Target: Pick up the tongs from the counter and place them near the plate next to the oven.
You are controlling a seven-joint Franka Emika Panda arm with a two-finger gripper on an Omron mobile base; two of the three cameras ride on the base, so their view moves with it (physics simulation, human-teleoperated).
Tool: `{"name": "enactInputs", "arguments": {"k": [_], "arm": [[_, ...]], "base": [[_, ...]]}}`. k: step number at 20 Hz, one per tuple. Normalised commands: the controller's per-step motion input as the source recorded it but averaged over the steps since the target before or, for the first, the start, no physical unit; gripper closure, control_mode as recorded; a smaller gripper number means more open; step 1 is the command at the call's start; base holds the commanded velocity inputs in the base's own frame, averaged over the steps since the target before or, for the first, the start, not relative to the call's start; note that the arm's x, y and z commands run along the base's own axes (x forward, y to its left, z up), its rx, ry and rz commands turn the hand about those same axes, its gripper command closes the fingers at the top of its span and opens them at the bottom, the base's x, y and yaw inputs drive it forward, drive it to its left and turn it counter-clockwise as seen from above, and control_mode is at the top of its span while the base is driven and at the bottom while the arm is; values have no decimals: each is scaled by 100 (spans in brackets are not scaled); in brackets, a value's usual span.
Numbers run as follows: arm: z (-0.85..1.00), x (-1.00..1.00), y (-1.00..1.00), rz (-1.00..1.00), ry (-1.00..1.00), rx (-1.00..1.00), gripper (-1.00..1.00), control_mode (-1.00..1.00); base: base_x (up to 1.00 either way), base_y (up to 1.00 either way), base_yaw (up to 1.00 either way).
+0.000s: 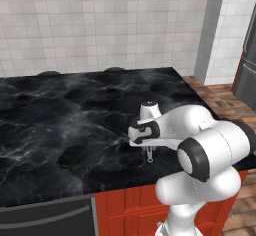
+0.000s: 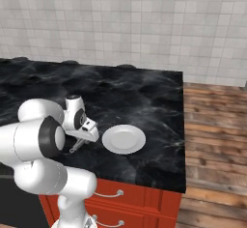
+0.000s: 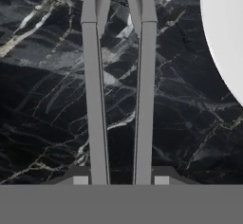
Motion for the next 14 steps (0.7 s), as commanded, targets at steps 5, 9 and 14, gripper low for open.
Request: {"name": "enactInputs", "arguments": {"k": [5, 9, 14], "arm": [[-15, 0, 0, 0, 0, 0, 100, -100], [-13, 3, 0, 0, 0, 0, 100, -100], [-7, 11, 0, 0, 0, 0, 100, -100]], "base": [[0, 0, 0], [0, 0, 0], [0, 0, 0]]}}
